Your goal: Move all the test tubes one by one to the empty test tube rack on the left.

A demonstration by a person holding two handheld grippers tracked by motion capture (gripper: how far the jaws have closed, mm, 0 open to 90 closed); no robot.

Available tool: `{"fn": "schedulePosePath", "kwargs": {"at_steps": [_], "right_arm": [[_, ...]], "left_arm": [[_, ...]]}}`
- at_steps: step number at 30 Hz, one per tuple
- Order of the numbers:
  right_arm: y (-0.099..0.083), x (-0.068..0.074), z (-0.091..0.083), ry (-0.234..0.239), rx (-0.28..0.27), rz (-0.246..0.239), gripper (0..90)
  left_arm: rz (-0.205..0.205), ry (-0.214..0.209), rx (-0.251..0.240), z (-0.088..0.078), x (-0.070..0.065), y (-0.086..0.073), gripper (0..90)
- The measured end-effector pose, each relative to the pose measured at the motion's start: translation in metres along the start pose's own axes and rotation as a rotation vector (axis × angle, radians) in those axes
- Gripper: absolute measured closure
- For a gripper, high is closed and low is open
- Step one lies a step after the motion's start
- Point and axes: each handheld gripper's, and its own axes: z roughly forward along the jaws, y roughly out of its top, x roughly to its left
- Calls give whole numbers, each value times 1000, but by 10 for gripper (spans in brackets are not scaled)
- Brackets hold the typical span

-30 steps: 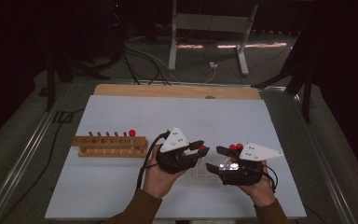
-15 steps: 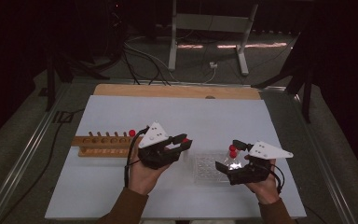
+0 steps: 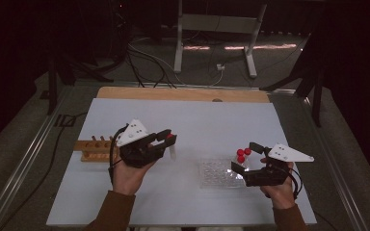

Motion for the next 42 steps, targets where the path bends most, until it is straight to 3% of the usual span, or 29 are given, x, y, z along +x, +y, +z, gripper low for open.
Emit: {"fn": "schedulePosePath", "kwargs": {"at_steps": [16,22,42], "right_arm": [[0,-4,-5,-3,-10,11,0],[-1,-3,-4,-2,-7,6,0],[-2,-5,-6,-7,-9,7,0]], "left_arm": [[-5,194,7,-40,39,-5,709],[-16,240,5,-48,50,-8,709],[6,383,40,-46,75,-22,709]]}}
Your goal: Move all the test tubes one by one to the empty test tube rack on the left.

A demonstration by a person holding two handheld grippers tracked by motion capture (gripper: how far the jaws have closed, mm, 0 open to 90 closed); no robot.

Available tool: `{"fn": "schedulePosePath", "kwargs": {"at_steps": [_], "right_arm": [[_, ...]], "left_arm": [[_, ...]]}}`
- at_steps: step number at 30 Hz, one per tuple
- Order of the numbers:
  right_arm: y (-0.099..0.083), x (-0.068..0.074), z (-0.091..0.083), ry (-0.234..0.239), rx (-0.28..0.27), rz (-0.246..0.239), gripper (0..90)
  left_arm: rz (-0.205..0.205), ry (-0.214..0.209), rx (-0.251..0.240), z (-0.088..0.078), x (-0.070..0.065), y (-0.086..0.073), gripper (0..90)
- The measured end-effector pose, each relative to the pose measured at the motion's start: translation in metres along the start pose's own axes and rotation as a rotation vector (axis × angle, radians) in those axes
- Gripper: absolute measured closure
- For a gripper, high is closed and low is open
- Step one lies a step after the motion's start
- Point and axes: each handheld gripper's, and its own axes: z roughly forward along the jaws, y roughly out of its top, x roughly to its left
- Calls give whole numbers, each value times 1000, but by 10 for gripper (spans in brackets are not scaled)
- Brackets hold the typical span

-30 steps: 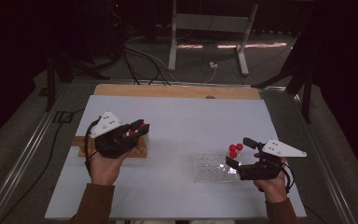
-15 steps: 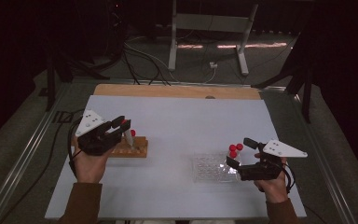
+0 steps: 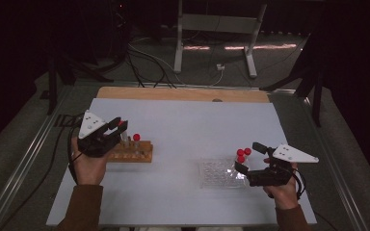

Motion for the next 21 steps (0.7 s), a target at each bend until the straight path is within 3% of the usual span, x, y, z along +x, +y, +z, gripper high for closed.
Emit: {"fn": "schedulePosePath", "kwargs": {"at_steps": [21], "right_arm": [[-1,-1,-1,2,-4,0,0]], "left_arm": [[-28,-3,42,14,4,-25,708]]}}
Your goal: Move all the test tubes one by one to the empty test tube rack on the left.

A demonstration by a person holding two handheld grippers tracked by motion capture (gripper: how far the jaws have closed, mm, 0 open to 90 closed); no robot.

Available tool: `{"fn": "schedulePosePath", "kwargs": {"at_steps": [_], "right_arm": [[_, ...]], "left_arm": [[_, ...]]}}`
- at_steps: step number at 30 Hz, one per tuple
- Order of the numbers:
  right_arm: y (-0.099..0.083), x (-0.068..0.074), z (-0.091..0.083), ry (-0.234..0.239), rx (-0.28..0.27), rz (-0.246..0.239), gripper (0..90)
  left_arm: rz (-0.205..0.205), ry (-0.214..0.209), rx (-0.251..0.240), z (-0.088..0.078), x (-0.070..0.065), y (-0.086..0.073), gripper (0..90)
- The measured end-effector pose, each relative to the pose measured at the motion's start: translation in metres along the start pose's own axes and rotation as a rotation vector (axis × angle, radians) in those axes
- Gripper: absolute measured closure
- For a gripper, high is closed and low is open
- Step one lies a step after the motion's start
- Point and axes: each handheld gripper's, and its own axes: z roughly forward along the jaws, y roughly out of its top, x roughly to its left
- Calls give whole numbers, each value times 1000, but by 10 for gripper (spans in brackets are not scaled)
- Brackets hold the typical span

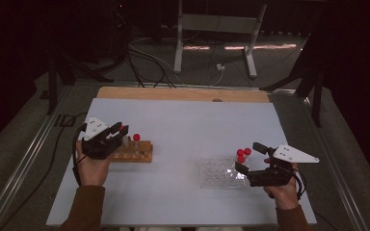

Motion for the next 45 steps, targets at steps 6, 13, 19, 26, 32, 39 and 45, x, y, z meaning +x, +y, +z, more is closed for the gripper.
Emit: {"fn": "schedulePosePath", "kwargs": {"at_steps": [6,13,19,26,32,39,45], "right_arm": [[0,0,0,0,2,-1,0],[0,0,0,-1,-1,-1,0],[0,0,0,0,0,-1,0],[0,0,-1,1,-3,-1,0],[0,-1,-2,-6,-5,-1,0],[-1,-4,-4,-41,-2,-11,6],[-8,-6,-2,-70,17,-31,44]], "left_arm": [[-11,-4,18,5,0,-12,707],[-22,-6,40,10,0,-22,704],[-21,-2,58,13,0,-27,704],[-24,-10,66,15,0,-28,693],[-61,-28,39,11,1,-29,537],[-91,-58,15,1,1,-29,374],[-104,-43,-6,-5,-3,-27,160]]}}
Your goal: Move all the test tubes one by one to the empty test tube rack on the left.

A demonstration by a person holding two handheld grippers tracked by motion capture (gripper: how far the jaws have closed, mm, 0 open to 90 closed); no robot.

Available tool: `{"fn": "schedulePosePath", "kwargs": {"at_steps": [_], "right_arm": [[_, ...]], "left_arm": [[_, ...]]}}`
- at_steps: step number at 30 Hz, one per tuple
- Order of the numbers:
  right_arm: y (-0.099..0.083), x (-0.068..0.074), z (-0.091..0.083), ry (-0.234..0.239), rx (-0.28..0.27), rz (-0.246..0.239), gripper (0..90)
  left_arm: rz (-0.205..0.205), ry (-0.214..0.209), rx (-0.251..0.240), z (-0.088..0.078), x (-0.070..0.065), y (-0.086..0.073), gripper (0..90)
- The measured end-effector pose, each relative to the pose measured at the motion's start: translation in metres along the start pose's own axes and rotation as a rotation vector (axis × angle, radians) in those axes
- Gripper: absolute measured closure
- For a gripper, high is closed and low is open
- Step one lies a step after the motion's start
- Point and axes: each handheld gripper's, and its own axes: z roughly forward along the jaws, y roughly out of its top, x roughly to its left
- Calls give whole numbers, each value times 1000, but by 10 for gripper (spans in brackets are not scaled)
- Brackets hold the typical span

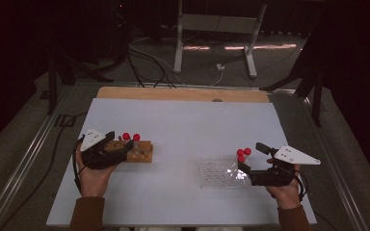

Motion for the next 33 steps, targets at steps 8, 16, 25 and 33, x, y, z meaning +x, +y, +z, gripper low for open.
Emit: {"fn": "schedulePosePath", "kwargs": {"at_steps": [8,16,25,33], "right_arm": [[-14,0,2,-41,39,-19,131],[-27,2,5,-42,61,-27,286],[-40,-1,11,-6,104,-31,543],[-49,-4,18,-10,146,-51,678]], "left_arm": [[-8,-10,-23,-7,-7,6,10],[-1,-21,-56,-15,-10,10,9],[-2,-14,-50,-14,-10,9,9],[-2,-14,-51,-15,-9,9,9]]}}
